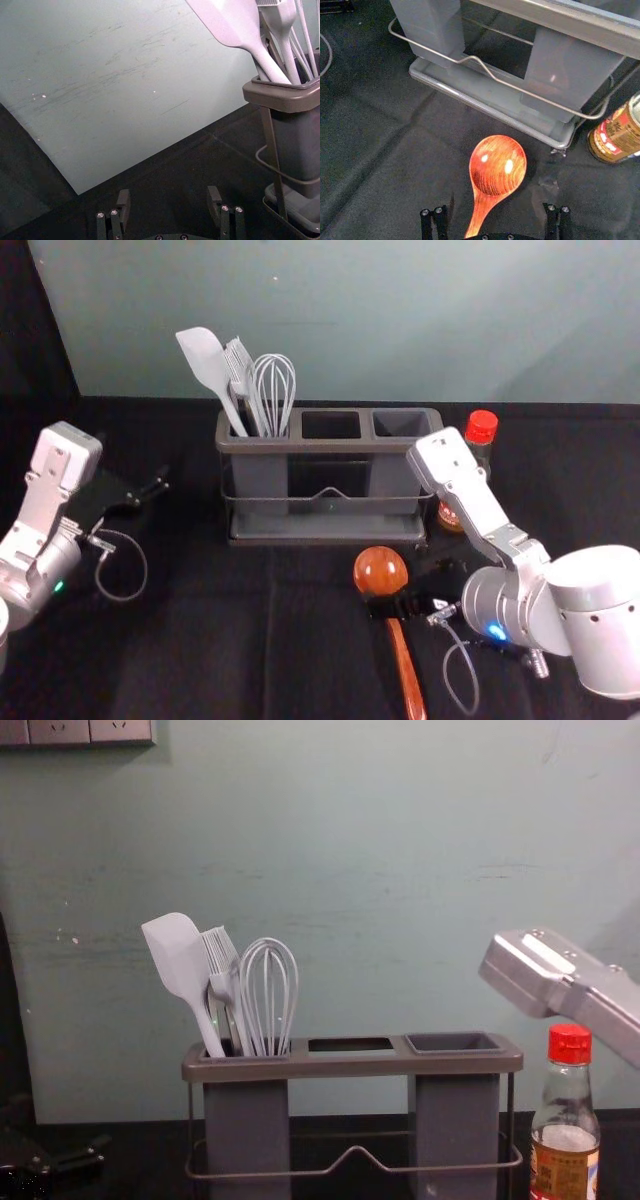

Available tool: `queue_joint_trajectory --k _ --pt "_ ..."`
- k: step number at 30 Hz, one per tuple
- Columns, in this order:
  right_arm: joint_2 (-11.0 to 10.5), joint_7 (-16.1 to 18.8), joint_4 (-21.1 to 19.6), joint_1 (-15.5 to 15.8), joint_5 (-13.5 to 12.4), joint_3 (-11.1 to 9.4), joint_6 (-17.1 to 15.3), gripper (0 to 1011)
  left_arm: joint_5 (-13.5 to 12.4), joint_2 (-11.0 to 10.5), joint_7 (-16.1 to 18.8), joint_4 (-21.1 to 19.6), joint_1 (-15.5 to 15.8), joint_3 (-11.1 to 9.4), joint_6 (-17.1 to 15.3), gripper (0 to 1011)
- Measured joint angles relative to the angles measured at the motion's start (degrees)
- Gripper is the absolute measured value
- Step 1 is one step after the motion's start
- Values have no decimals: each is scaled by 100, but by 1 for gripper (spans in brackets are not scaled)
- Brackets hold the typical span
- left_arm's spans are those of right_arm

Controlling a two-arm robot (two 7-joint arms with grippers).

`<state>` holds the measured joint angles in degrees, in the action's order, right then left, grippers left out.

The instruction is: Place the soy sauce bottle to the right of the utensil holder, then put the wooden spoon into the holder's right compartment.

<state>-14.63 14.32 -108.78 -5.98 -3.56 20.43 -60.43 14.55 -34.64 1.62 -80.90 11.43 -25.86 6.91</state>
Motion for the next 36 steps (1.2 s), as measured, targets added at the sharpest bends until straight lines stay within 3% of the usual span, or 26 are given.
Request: queue_joint_trajectory --k 15,36 --pt "353 144 818 -358 136 -33 341 1004 0 0 0 0 0 0 0 1005" --pt "630 250 1393 -742 463 71 533 1004 0 0 0 0 0 0 0 1005"
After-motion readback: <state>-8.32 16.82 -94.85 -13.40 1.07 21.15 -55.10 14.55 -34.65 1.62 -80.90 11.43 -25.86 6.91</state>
